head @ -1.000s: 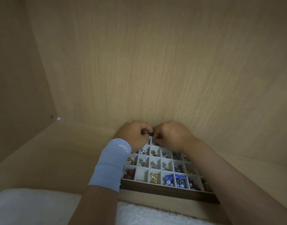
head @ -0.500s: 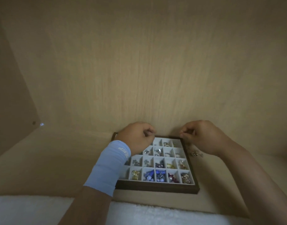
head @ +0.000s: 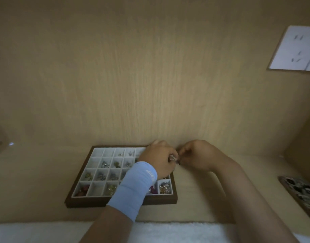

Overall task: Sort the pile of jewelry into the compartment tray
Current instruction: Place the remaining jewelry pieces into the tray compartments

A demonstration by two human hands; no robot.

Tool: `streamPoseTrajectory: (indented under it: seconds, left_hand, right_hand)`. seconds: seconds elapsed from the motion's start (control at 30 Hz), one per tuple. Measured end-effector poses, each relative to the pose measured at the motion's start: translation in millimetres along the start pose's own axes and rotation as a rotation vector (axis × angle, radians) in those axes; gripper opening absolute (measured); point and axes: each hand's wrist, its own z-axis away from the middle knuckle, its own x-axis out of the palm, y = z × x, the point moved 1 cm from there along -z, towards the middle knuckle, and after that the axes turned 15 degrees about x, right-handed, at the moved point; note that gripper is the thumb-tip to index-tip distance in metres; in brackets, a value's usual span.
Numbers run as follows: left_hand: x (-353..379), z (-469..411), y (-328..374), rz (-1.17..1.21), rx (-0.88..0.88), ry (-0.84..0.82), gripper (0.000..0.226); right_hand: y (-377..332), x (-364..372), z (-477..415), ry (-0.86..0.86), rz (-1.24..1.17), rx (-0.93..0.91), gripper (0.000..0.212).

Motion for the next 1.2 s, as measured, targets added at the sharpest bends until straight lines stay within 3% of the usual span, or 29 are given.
streamPoseTrajectory:
  seconds: [0.33, 0.53, 0.9, 1.2]
  left_hand:
    - [11.1, 6.3, -8.1, 0.043, 0.02, 0.112, 0.019]
    - [11.4, 6.4, -8.7, 0.055, 0.026, 0.139, 0.023]
    - [-3.3, 5.1, 1.4, 0.767, -0.206, 0.385, 0.021]
    - [-12.4, 7.9, -1.8, 0.802, -0.215, 0.458, 0.011]
  right_hand:
    - [6.7, 6.8, -7.6, -0.022, -0.057, 0.004, 0.008]
    - [10.9, -1.1, -3.8, -0.023, -0.383, 0.027, 0.012]
    - [-8.3, -15.5, 14.2, -0.184, -0.865, 0.028, 0.019]
    - [-18.6, -11.0, 15.6, -0.169, -0.933, 0.038, 0.019]
